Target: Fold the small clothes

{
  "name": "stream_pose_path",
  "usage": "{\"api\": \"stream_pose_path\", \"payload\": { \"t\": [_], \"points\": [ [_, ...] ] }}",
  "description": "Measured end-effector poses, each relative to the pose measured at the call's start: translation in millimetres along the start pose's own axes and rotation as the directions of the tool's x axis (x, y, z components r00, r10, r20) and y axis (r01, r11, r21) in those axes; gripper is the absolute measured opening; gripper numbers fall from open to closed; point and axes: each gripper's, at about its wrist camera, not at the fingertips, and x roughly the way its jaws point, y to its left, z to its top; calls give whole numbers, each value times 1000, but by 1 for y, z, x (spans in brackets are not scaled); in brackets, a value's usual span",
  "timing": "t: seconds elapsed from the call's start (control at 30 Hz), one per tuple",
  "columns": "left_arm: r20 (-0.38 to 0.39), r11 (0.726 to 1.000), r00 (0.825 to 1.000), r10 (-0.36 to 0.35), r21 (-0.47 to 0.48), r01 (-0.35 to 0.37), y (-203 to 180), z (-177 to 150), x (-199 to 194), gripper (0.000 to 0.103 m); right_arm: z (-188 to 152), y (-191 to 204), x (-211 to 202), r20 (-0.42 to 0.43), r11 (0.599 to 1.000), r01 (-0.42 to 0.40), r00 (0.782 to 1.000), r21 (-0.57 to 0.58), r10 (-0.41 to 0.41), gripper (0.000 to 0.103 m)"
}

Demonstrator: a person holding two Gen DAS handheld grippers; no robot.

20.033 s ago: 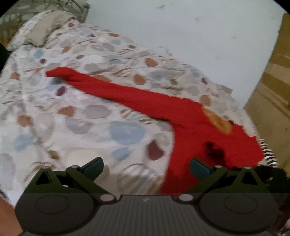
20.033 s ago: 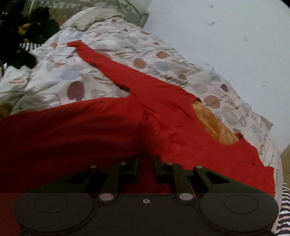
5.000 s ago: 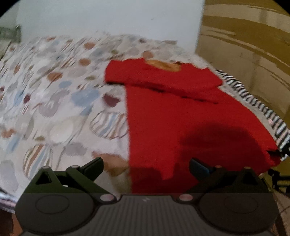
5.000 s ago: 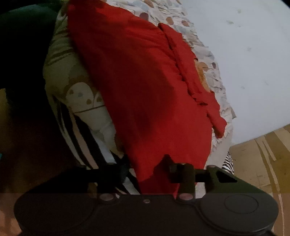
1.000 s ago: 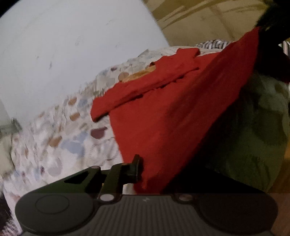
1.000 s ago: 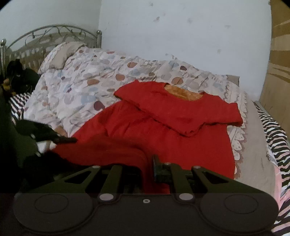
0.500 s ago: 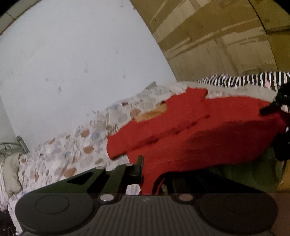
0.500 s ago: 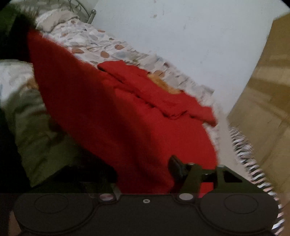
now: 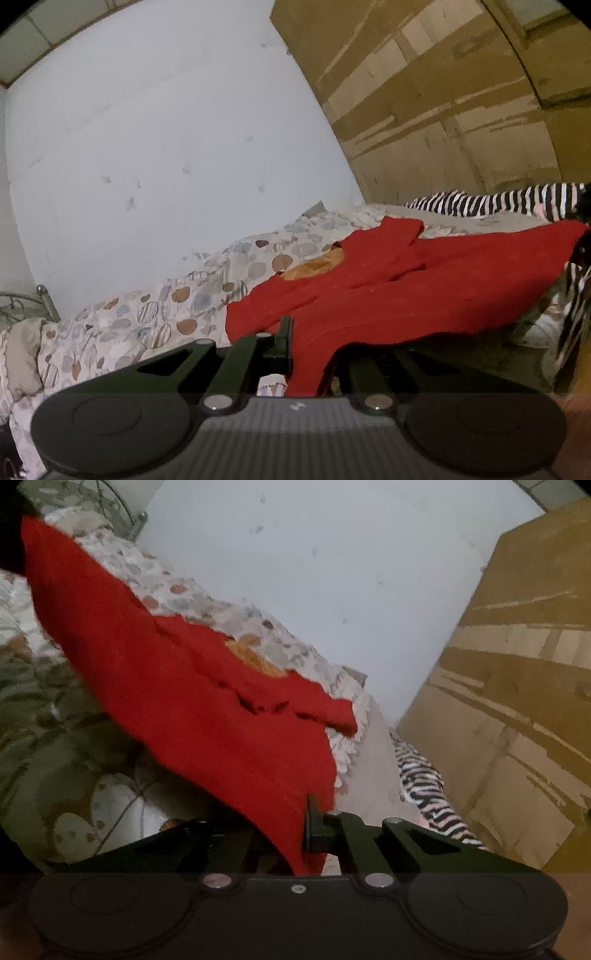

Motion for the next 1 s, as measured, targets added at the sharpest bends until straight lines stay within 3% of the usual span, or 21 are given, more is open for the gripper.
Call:
{"api": "stream_pose_path", "payload": {
  "t": [0.33,0.6,0.77,1.0],
  "points": [
    [-2,998,1000,6,60,-5,-2,19,-87,6,26,-42,-96,148,989,-65,985,-130,84,4],
    [-41,993,996,-76,82,80,17,59,-148,6,49,-82,-180,179,980,-184,964,-77,195,4],
    [-110,982,979,-169,67,177,28,69,-144,6,62,-98,-200,175,972,-232,957,-21,232,4],
    [-148,968,957,-250,-20,250,62,80,-91,6,85,-113,-158,179,959,-279,947,50,267,5]
  ]
}}
